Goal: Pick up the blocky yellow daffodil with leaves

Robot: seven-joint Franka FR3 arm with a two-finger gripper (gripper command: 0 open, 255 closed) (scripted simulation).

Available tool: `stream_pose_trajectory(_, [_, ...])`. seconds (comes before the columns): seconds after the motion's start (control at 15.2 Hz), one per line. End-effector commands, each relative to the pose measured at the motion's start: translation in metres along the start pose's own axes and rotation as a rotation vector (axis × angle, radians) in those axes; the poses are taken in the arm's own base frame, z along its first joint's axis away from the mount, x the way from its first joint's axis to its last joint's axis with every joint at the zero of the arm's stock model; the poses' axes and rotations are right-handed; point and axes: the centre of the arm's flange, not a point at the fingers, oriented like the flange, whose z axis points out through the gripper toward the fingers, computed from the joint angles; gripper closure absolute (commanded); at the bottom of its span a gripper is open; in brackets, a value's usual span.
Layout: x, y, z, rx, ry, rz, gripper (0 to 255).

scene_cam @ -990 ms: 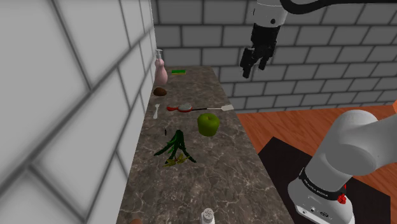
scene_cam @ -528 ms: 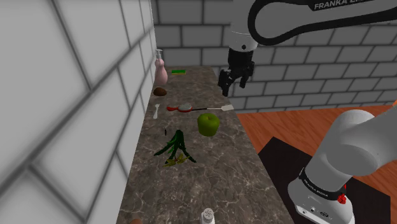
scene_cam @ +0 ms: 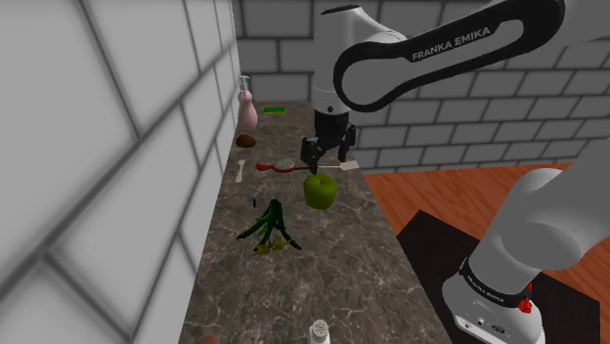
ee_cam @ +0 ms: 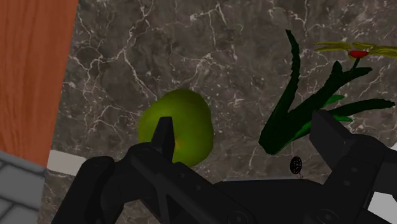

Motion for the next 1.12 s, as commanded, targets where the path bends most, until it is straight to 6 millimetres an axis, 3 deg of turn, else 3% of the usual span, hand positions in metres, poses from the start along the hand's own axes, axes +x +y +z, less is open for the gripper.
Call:
stream_pose_trajectory(0.0, [0.007, -0.018, 0.02, 0.006, -0.009, 0.013, 0])
stream_pose_trajectory(0.86, [0.06, -0.133, 0.134, 0.039, -0.065, 0.086, 0])
stream_pose_trajectory(1.06, [0.06, -0.134, 0.146, 0.039, -0.066, 0.087, 0])
